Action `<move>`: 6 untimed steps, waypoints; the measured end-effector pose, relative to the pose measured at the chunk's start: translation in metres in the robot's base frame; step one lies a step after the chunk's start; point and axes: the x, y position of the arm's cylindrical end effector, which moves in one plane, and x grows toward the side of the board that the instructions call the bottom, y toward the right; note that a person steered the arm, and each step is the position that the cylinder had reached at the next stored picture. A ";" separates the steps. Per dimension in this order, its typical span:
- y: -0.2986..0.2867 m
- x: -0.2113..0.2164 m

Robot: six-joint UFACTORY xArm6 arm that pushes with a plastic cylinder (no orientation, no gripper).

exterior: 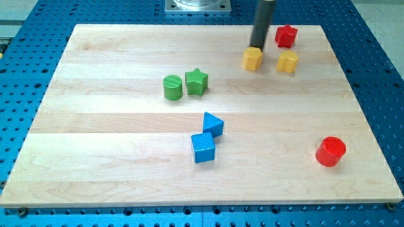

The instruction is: Push the heart into the hexagon

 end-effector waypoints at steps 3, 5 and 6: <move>0.170 0.028; 0.017 0.042; 0.075 0.045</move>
